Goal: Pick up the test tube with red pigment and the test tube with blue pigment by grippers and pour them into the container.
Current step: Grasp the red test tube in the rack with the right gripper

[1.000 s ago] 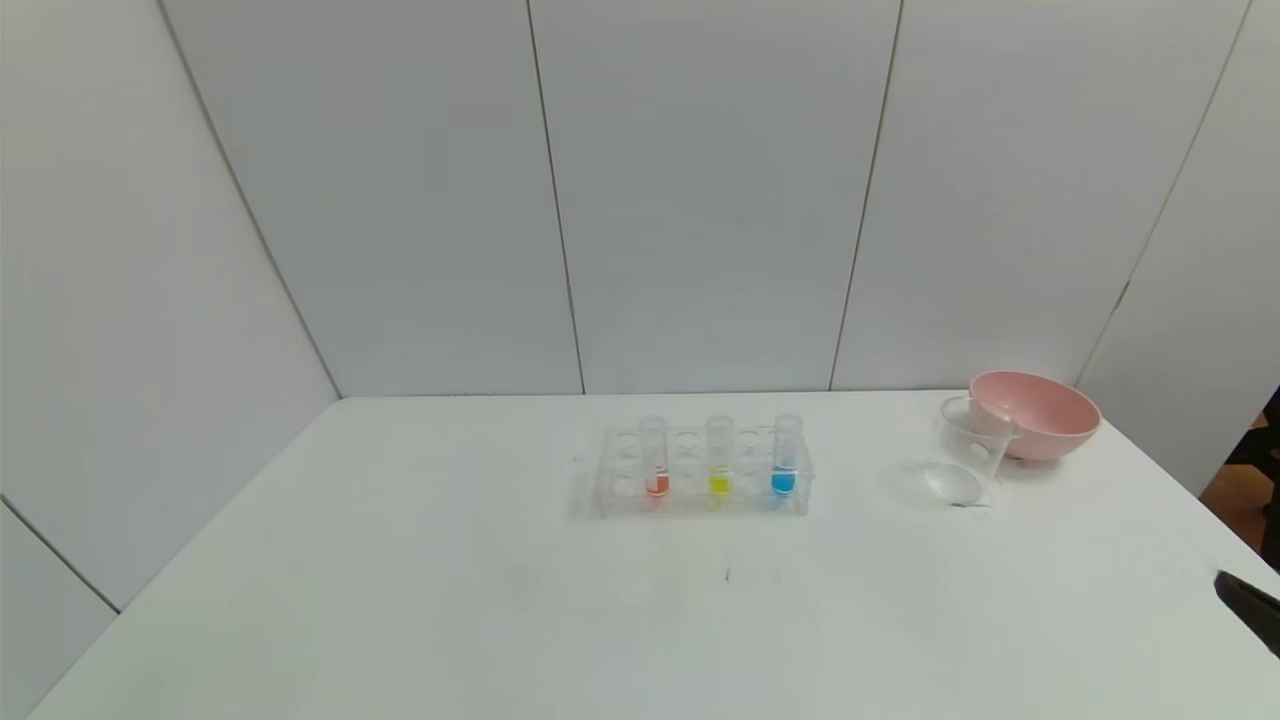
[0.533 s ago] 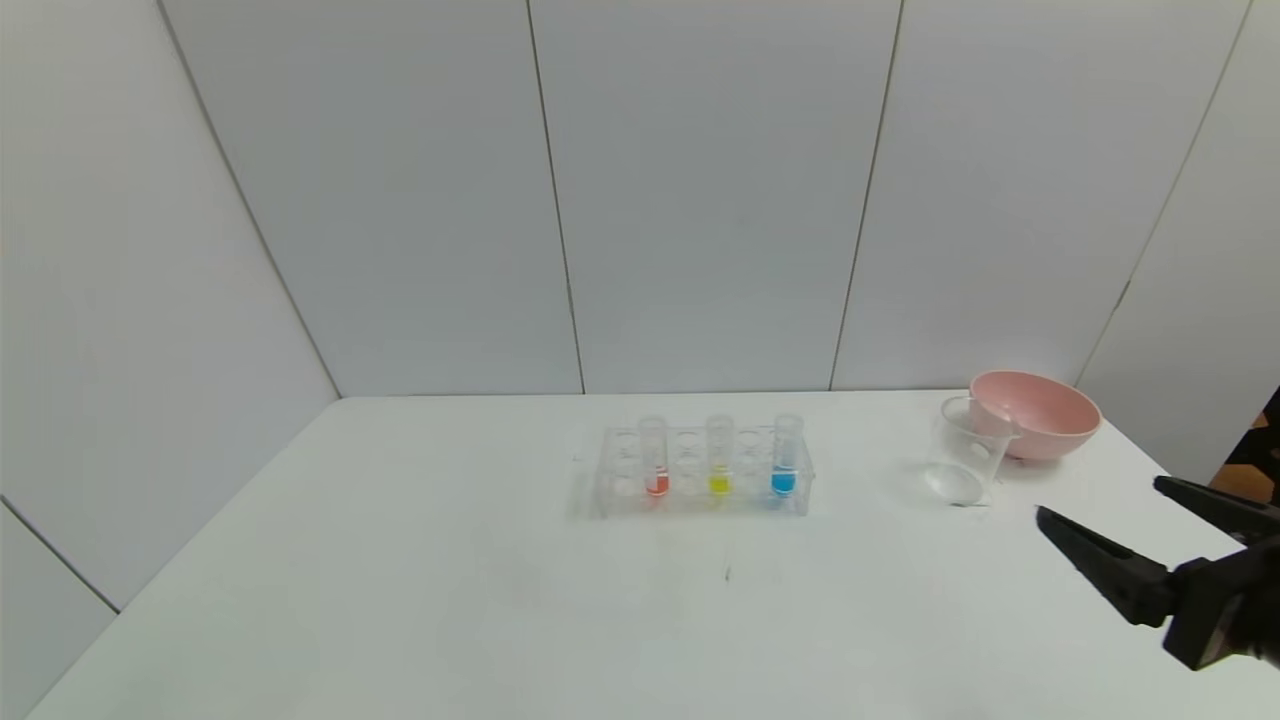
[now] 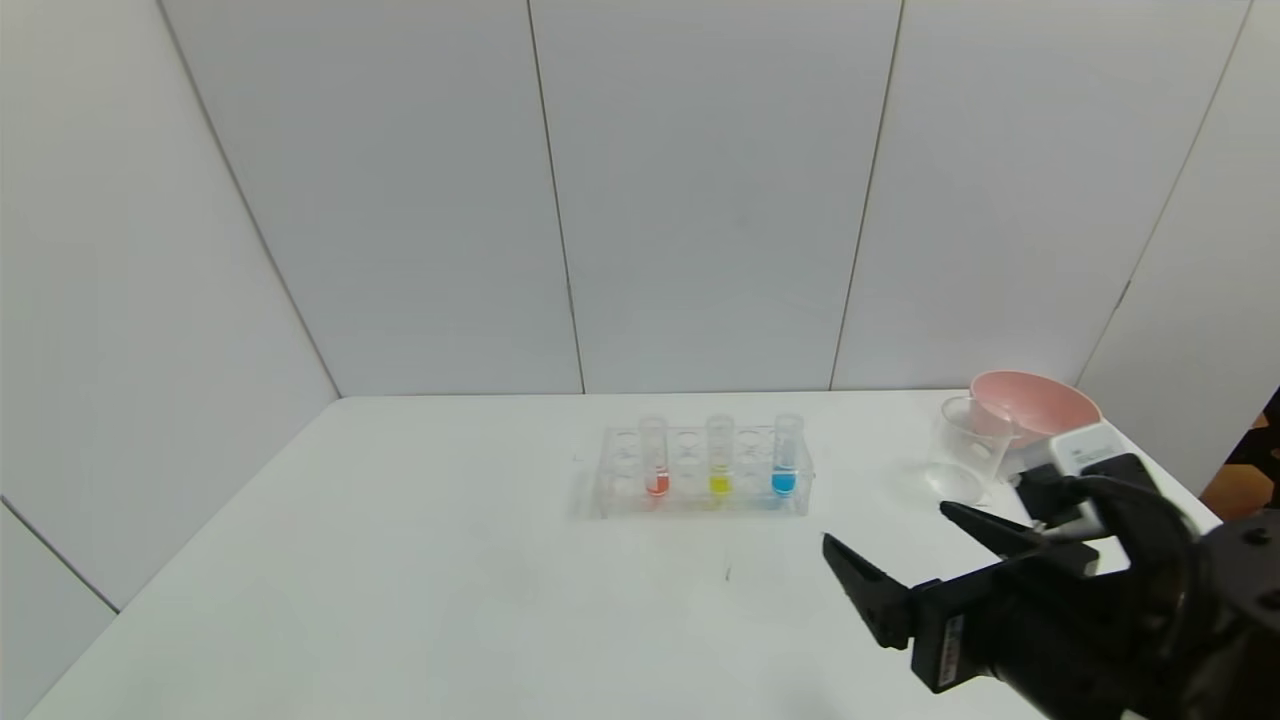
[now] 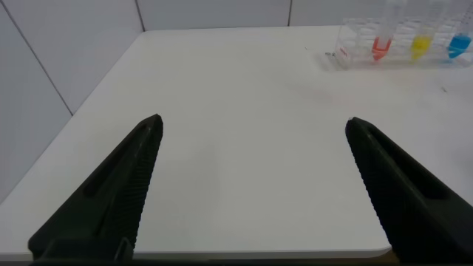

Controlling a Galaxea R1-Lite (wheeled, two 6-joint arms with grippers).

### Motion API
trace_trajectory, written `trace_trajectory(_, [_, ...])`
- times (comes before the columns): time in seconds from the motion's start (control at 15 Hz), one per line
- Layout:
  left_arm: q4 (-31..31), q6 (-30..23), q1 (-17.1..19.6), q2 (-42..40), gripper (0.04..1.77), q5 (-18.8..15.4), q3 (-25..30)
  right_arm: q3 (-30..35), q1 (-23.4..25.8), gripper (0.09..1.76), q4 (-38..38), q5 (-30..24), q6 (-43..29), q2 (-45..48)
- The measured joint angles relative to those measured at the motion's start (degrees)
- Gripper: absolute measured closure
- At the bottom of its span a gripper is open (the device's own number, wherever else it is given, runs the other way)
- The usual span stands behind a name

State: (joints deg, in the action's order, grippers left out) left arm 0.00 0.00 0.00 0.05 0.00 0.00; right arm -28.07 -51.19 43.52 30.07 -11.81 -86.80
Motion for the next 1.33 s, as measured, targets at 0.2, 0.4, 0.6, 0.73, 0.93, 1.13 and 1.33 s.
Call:
trace_trajectory(0.2, [0.0,0.0,0.0,0.0,0.05,0.0,0.0,-3.5,-4.5,0.14,4.8,2.6,-0.1,-8.5])
trace_trajectory(0.4, [0.0,0.0,0.0,0.0,0.05,0.0,0.0,-9.5,-8.1,0.14,5.4,5.3,-0.2,-16.5])
trace_trajectory(0.6, [0.0,0.0,0.0,0.0,0.05,0.0,0.0,-16.7,-9.2,0.14,4.5,6.4,-0.2,-23.5])
trace_trajectory(0.73, [0.0,0.0,0.0,0.0,0.05,0.0,0.0,-21.8,-9.0,0.14,3.4,6.4,-0.2,-27.6])
trace_trajectory(0.93, [0.0,0.0,0.0,0.0,0.05,0.0,0.0,-30.1,-6.8,0.14,0.8,6.4,-0.1,-33.4])
trace_trajectory(1.13, [0.0,0.0,0.0,0.0,0.05,0.0,0.0,-37.1,-4.1,0.14,-3.1,6.4,-0.1,-37.8])
trace_trajectory(1.33, [0.0,0.0,0.0,0.0,0.05,0.0,0.0,-42.1,-2.9,0.14,-3.3,6.4,-0.2,-41.2])
